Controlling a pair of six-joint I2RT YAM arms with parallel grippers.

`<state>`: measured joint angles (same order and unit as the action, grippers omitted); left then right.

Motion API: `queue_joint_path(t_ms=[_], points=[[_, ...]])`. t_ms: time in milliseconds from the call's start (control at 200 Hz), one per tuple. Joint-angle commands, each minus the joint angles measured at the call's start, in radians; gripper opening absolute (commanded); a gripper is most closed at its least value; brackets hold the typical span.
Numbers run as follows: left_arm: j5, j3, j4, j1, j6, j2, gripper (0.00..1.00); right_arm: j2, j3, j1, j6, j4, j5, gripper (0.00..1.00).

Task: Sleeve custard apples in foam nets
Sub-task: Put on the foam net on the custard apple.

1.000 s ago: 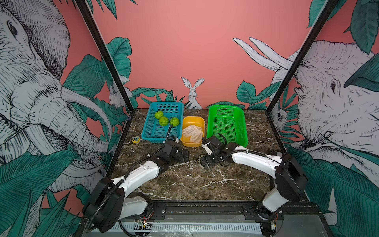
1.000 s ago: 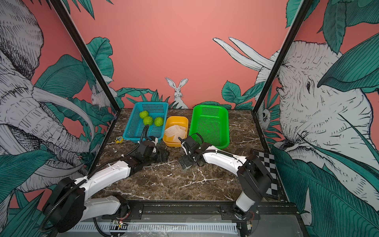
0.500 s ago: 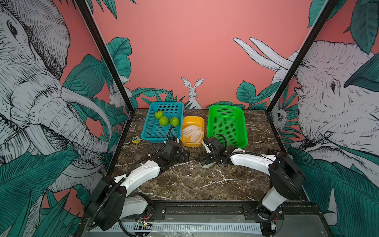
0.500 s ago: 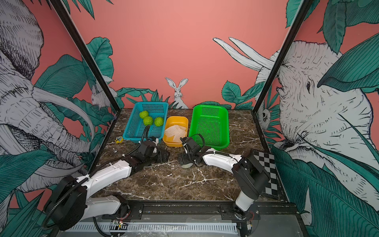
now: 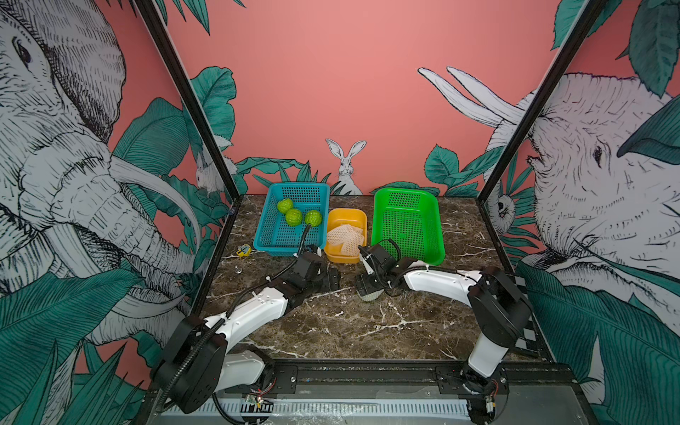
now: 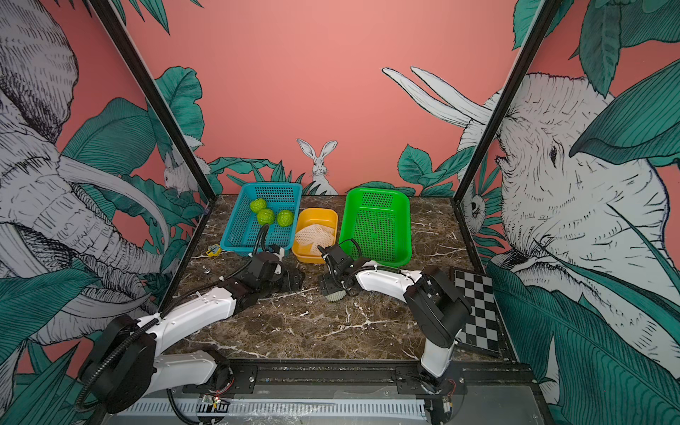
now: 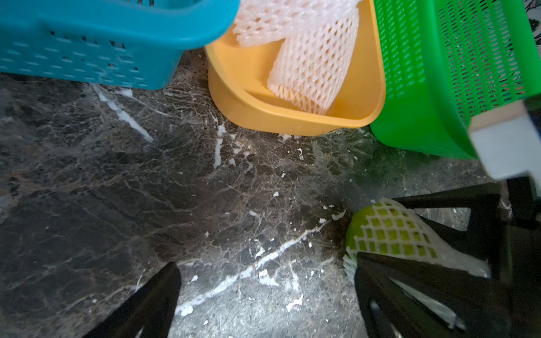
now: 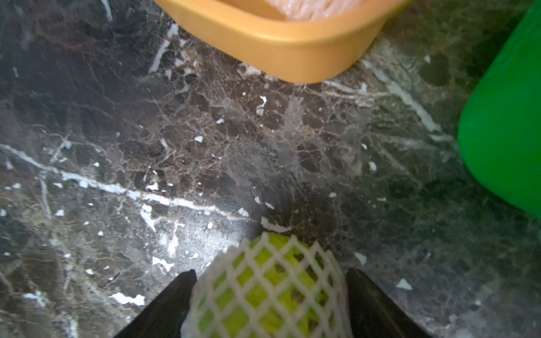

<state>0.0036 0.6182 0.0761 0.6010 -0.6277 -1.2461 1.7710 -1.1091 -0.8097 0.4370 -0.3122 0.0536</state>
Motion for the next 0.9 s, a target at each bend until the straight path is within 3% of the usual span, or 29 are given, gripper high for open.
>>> queue_joint_path(t_ms=[0,225,440,635,895], points=[[0.001,-0.011,-0.022,-0.004,-0.008,0.000,0.95,0.012,-0.005,0.001,-0.019,-0.063,0.018,0.86],[0.081,-0.011,-0.090,-0.005,-0.037,-0.029,0.95,-0.114,-0.057,0.015,-0.025,-0.059,0.066,0.99],[0.140,0.001,-0.181,0.004,-0.073,-0.084,0.91,-0.275,-0.008,0.058,-0.055,-0.125,0.083,0.99],[0.189,0.037,-0.264,0.034,-0.108,-0.192,0.81,-0.417,0.088,0.080,-0.074,-0.200,0.104,0.93],[0.189,0.074,-0.334,0.093,-0.173,-0.283,0.83,-0.419,0.196,0.082,-0.030,-0.121,0.144,0.88]])
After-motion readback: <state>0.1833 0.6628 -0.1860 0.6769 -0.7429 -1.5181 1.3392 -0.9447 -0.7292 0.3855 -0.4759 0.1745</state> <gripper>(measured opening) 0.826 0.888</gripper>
